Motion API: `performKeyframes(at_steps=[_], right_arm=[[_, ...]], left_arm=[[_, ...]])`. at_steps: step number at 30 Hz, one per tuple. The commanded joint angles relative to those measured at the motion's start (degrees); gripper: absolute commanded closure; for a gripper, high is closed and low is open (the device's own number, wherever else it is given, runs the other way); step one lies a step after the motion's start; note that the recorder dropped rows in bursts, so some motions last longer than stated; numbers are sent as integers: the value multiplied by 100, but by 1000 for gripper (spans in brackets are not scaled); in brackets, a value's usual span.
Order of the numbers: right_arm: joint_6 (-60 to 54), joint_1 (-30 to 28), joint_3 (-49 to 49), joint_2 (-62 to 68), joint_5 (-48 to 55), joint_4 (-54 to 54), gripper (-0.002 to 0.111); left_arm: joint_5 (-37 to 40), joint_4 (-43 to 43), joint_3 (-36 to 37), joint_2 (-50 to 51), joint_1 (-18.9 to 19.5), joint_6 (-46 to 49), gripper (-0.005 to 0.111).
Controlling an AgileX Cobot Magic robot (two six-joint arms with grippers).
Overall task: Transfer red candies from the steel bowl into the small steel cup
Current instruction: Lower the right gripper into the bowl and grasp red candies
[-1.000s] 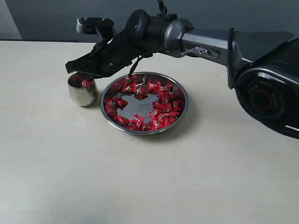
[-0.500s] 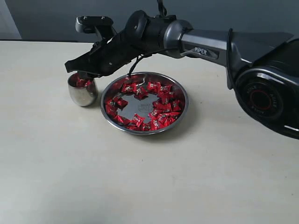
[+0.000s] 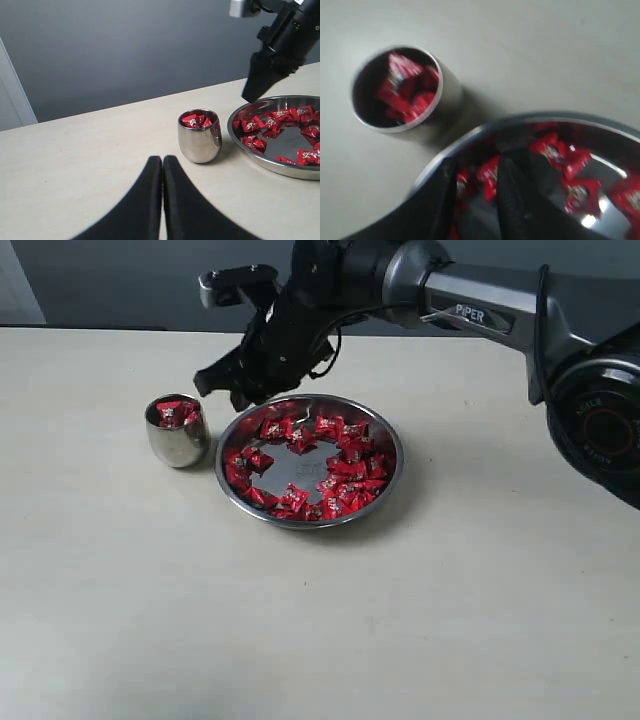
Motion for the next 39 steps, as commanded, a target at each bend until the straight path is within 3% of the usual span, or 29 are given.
performKeyframes(at_steps=[1, 12, 30, 33, 36, 39], right_arm=[[175, -32, -4, 103, 1048, -593, 80], [141, -32, 6, 311, 2056, -642, 80], [139, -5, 6, 601, 2175, -610, 80], [139, -5, 6, 601, 2112, -610, 87], [139, -5, -6, 567, 1873, -610, 109], [150, -5, -6, 425, 1609, -610, 109]], left_arm=[[-26, -33, 26, -28, 3, -11, 105], [-26, -33, 26, -28, 3, -11, 105], [-34, -33, 26, -28, 3, -11, 105], [-34, -33, 26, -28, 3, -11, 105], [-34, -33, 26, -28, 3, -11, 105], [-34, -33, 26, -28, 3, -11, 105]])
